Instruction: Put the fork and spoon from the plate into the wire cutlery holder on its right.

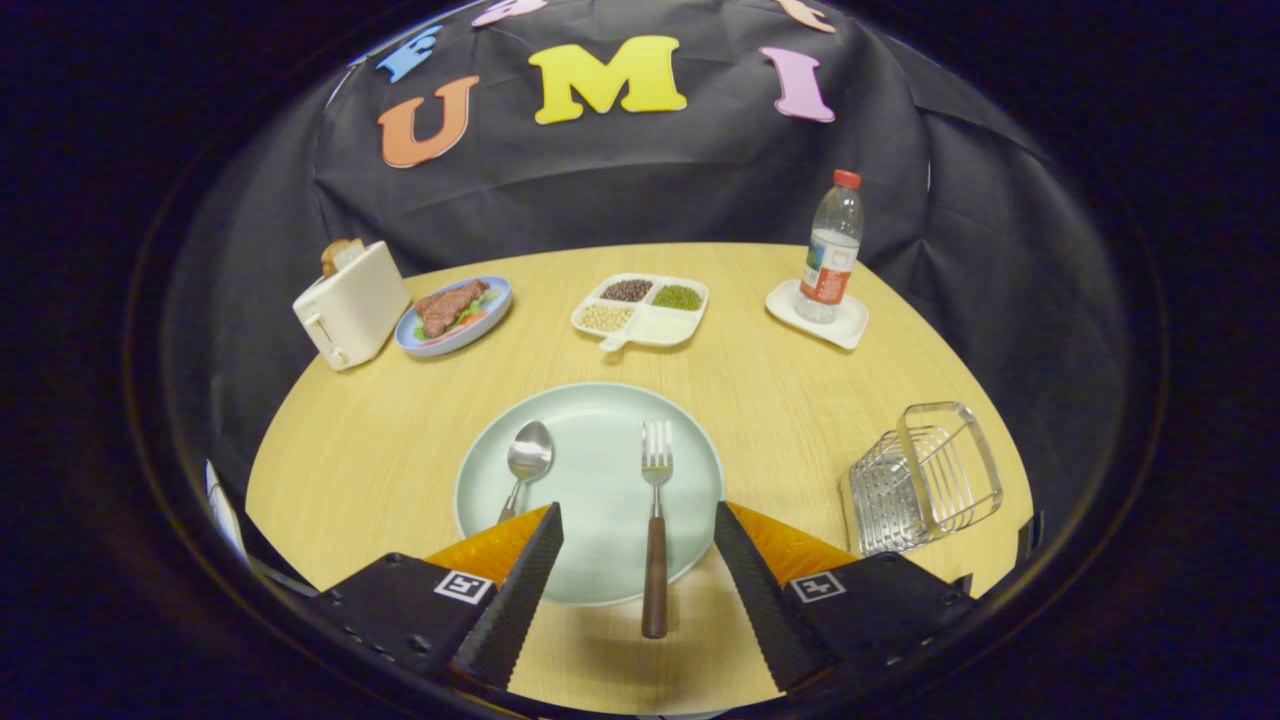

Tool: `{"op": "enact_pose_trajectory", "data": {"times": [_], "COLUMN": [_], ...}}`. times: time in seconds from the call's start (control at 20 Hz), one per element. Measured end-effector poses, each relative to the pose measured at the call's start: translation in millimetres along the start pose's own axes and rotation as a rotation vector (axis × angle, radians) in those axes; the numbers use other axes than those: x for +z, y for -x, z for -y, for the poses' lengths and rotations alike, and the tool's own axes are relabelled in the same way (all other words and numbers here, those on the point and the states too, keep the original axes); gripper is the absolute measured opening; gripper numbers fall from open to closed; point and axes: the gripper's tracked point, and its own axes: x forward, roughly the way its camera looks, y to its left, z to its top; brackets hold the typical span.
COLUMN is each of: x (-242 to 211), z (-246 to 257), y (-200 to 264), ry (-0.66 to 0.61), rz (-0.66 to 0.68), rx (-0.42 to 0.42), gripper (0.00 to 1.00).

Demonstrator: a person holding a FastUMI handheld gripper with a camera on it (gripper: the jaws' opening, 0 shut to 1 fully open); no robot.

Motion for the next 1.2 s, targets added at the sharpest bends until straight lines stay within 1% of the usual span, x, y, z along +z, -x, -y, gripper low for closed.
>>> {"op": "enact_pose_trajectory", "data": {"times": [0.15, 0.3, 0.35, 0.5, 0.55, 0.65, 0.7, 0.75, 0.85, 0.9, 0.95, 1.0, 1.05, 1.1, 1.15, 1.2], "x": [-5, -8, -12, -21, -21, -20, -20, -23, -22, -23, -20, -21, -25, -22, -23, -22], "z": [-3, -7, -7, -3, -3, -1, 2, 0, -6, -10, -11, -13, -14, -13, -12, -9], "y": [-16, -27, -31, -42, -42, -43, -44, -47, -49, -48, -47, -49, -52, -48, -48, -46], "ry": [0.020, 0.028, 0.025, 0.001, -0.005, -0.008, -0.015, -0.019, -0.022, -0.023, -0.025, -0.020, -0.019, -0.026, -0.032, -0.029], "rz": [-0.068, -0.112, -0.140, -0.224, -0.239, -0.263, -0.279, -0.290, -0.293, -0.301, -0.300, -0.301, -0.305, -0.303, -0.306, -0.315], "rx": [-0.007, -0.014, -0.021, -0.054, -0.055, -0.080, -0.095, -0.089, -0.065, -0.049, -0.043, -0.040, -0.038, -0.046, -0.051, -0.062], "gripper": [0.86, 0.86, 0.79, 0.71, 0.58, 0.56, 0.50, 0.44, 0.40, 0.36, 0.19, 0.17, 0.06, 0.06, 0.02, 0.02]}}
